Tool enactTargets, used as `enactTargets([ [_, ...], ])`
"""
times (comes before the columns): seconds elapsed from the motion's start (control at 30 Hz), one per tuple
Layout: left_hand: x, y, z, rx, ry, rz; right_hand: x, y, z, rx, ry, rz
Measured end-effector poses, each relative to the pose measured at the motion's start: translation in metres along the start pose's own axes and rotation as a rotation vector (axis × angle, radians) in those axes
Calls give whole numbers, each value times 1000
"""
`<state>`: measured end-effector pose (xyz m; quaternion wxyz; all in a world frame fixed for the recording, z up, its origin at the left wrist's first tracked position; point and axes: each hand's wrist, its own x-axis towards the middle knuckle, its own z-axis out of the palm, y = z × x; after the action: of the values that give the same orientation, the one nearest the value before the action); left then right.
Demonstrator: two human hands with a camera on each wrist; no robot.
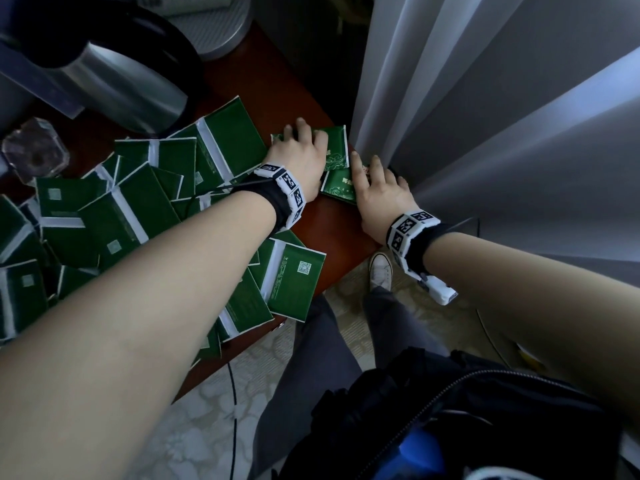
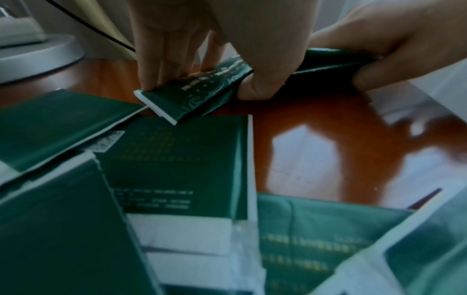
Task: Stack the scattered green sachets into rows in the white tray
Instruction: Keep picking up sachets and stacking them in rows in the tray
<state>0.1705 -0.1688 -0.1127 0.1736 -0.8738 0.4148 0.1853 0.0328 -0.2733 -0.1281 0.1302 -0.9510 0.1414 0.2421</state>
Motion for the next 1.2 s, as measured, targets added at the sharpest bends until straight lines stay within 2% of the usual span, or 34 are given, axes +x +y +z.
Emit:
enactTargets([
  [0.17,2,6,-2,89,39,-35,4,2,0,58,18,22],
  [0.27,1,7,-6,107,-49,-49,7,4,-3,84,-7,28],
  [0.37,7,6,-13,148,32,-43,7,9,-8,108,-24,26],
  [0.47,0,-2,-34,100,-50,10,5,13,-17,132,-25,46],
  [0.53,-2,-10,-41,43,47,45,1,15,-30,156,-26,88],
  [0.6,-3,-17,-48,30,83,87,-5,18,-44,161,3,123],
  [0.77,-8,-31,-77,-5,166,223,-27,13,-76,87,182,203],
  [0.9,-27,-44,-98,-52,154,285,-52,-3,-90,56,192,289],
  [1.03,-56,-62,-107,-46,166,314,-76,-28,-94,39,262,332],
  [1.2,-110,-90,-102,-37,256,248,-107,-70,-108,29,332,294],
])
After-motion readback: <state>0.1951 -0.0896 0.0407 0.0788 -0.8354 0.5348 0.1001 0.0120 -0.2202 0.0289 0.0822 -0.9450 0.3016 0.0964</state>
